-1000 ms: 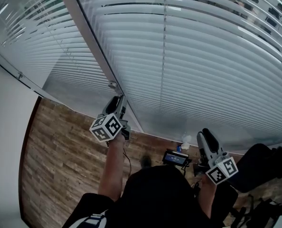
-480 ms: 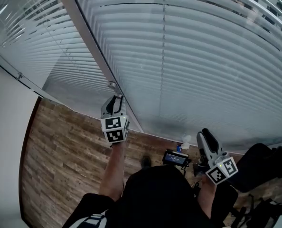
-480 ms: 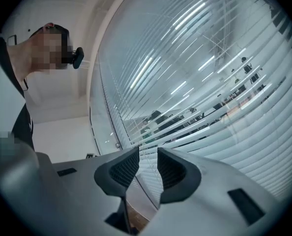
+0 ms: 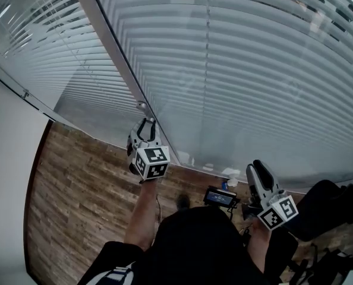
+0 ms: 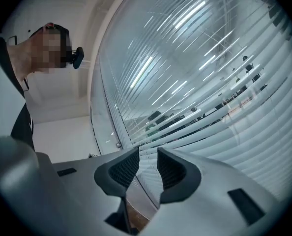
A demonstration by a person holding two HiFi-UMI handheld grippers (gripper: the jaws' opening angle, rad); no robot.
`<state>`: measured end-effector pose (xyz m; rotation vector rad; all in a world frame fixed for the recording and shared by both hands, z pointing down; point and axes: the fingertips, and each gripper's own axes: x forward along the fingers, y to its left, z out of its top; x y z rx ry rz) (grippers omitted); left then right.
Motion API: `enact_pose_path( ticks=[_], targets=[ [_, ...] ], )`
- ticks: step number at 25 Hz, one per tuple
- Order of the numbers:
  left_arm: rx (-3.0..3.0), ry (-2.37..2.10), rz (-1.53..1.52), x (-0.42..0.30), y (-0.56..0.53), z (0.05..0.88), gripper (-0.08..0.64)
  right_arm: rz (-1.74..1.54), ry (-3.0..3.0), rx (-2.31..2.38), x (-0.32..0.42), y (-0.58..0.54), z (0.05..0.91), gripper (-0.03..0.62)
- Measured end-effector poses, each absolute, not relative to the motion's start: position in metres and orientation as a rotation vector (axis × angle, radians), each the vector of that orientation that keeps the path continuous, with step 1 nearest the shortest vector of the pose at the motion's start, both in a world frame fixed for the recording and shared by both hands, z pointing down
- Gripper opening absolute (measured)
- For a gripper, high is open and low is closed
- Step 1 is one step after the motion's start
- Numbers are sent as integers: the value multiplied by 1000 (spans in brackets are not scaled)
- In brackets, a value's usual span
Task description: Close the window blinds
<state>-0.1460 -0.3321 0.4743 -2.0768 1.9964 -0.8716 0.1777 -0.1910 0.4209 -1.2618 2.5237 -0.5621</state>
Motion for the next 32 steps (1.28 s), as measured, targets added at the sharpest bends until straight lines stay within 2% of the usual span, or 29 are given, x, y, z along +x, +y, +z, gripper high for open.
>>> enact_pose_path(
  ticks=[4,6,9,15,20,22,24,32],
  targets=[
    [-2007,1966,-941,-145,-332,474,138,-560,2526,-1260,177,-191,420,118],
    [-2055,1991,-877,-146,-333,474,138,-558,2527,-1260,177,-191,419,118],
    [-2291,2103,-597,-146,-332,475,140,-556,2525,-1262,177,-190,419,118],
    [-2718,2271,148,-151,-327,473,172,-555,2520,-1269,181,-188,420,118],
    [-2761,2288,330,-153,-330,467,170,-559,2519,-1275,182,-188,422,118],
    [-2750,2298,321,-154,-330,467,140,-558,2519,-1274,182,-188,422,118],
    [-2716,2291,223,-154,-330,467,140,-560,2518,-1277,182,-188,423,118],
    [-2336,2148,-514,-148,-330,470,138,-565,2517,-1274,183,-187,425,118]
  ],
)
